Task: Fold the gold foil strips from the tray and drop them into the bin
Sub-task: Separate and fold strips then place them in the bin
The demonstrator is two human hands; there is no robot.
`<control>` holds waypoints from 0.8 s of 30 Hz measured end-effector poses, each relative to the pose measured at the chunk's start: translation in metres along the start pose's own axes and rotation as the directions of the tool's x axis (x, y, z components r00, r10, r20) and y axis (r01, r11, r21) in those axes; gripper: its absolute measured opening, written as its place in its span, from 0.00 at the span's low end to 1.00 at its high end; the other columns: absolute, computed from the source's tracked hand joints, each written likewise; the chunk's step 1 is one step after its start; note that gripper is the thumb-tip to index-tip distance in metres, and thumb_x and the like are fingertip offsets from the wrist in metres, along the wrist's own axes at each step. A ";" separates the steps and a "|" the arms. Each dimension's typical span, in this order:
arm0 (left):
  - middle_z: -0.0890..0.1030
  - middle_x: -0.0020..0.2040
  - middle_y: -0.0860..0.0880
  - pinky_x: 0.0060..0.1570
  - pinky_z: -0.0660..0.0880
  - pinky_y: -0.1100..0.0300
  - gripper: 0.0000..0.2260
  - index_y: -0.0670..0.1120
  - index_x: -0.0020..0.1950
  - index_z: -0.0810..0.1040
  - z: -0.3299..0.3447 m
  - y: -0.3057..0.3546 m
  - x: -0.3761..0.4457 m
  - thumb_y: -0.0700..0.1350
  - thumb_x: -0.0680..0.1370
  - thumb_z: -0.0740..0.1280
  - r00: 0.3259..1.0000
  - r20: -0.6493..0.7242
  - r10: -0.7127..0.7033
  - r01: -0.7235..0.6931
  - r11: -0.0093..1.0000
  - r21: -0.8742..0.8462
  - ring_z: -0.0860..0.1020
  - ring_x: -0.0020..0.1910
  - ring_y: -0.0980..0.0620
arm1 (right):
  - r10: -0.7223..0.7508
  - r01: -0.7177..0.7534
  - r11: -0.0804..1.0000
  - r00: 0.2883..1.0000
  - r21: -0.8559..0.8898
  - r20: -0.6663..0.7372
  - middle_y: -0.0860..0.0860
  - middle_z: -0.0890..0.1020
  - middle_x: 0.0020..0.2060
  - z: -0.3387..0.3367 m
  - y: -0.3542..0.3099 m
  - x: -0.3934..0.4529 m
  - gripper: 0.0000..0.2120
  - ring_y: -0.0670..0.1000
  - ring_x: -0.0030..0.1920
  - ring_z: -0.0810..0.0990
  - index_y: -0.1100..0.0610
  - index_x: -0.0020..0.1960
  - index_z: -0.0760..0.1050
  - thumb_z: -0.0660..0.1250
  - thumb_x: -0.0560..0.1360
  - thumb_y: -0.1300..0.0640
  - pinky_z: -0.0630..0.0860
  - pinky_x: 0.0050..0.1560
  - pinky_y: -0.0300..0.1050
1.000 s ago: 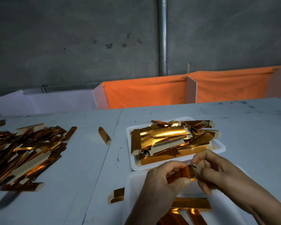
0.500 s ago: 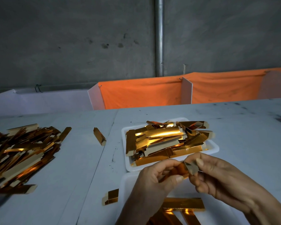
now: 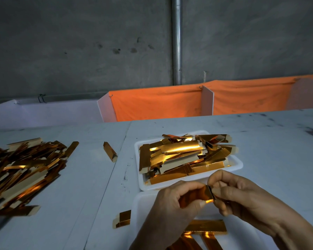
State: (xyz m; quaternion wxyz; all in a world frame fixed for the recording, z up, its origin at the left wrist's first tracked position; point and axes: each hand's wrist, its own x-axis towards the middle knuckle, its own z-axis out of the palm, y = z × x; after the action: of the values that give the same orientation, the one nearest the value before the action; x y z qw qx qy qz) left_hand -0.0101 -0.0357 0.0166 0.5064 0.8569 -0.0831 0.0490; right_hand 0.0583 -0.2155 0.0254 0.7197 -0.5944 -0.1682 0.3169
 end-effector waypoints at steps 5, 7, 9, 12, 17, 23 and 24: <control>0.69 0.49 0.78 0.43 0.68 0.74 0.13 0.79 0.48 0.68 0.000 0.002 0.000 0.60 0.69 0.63 1.000 0.017 0.002 -0.002 1.000 0.006 0.64 0.52 0.79 | -0.013 0.009 0.995 0.999 -0.098 -0.039 0.56 0.72 0.28 0.003 0.000 0.000 0.11 0.51 0.26 0.71 0.65 0.49 0.74 0.70 0.68 0.64 0.71 0.28 0.41; 0.69 0.49 0.78 0.44 0.68 0.73 0.13 0.78 0.48 0.68 0.001 0.001 0.000 0.59 0.70 0.63 1.000 0.019 0.002 -0.002 1.000 0.012 0.64 0.52 0.79 | -0.026 0.020 0.991 0.999 -0.130 -0.047 0.56 0.72 0.27 0.004 0.000 0.000 0.12 0.50 0.25 0.71 0.66 0.49 0.73 0.68 0.67 0.63 0.71 0.27 0.40; 0.69 0.49 0.78 0.44 0.69 0.73 0.13 0.77 0.49 0.69 0.000 0.001 0.000 0.60 0.69 0.63 1.000 0.013 -0.006 0.005 1.000 0.013 0.64 0.52 0.78 | -0.044 0.037 0.990 0.998 -0.139 -0.047 0.56 0.72 0.27 0.005 0.001 0.000 0.09 0.50 0.24 0.71 0.66 0.49 0.73 0.66 0.70 0.66 0.71 0.26 0.40; 0.68 0.49 0.78 0.42 0.69 0.74 0.12 0.75 0.50 0.70 0.000 -0.001 0.000 0.58 0.71 0.64 1.000 0.018 -0.019 0.019 1.000 0.008 0.63 0.52 0.79 | -0.058 0.046 0.983 0.996 -0.176 -0.062 0.59 0.72 0.27 0.005 0.003 0.002 0.04 0.51 0.25 0.72 0.65 0.50 0.73 0.62 0.76 0.69 0.72 0.27 0.39; 0.66 0.48 0.81 0.40 0.69 0.77 0.13 0.74 0.50 0.68 -0.001 -0.003 0.000 0.54 0.76 0.65 0.999 0.042 -0.010 0.008 0.999 0.042 0.62 0.53 0.80 | -0.074 0.043 0.954 0.993 -0.298 -0.094 0.58 0.74 0.28 0.007 0.004 0.001 0.04 0.52 0.26 0.74 0.62 0.50 0.74 0.61 0.78 0.67 0.72 0.28 0.39; 0.66 0.47 0.76 0.47 0.68 0.73 0.16 0.77 0.51 0.63 0.004 -0.010 0.001 0.55 0.77 0.65 1.000 -0.004 -0.009 0.010 0.988 0.155 0.68 0.53 0.67 | -0.147 0.049 0.851 0.978 -0.523 -0.146 0.54 0.77 0.25 0.015 0.010 0.004 0.04 0.50 0.27 0.75 0.54 0.50 0.72 0.61 0.79 0.62 0.74 0.34 0.39; 0.65 0.47 0.77 0.46 0.68 0.74 0.15 0.76 0.51 0.63 0.004 -0.011 0.001 0.56 0.76 0.65 1.000 -0.003 -0.007 0.007 0.986 0.168 0.68 0.53 0.68 | -0.154 0.056 0.855 0.977 -0.516 -0.148 0.54 0.77 0.25 0.016 0.010 0.004 0.04 0.50 0.28 0.76 0.55 0.50 0.72 0.61 0.79 0.63 0.75 0.34 0.39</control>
State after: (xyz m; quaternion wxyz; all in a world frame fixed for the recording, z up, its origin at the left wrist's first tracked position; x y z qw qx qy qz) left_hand -0.0066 -0.0342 0.0053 0.4326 0.8967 -0.0751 0.0552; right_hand 0.0495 -0.2000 0.0191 0.5659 -0.7796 -0.2112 0.1652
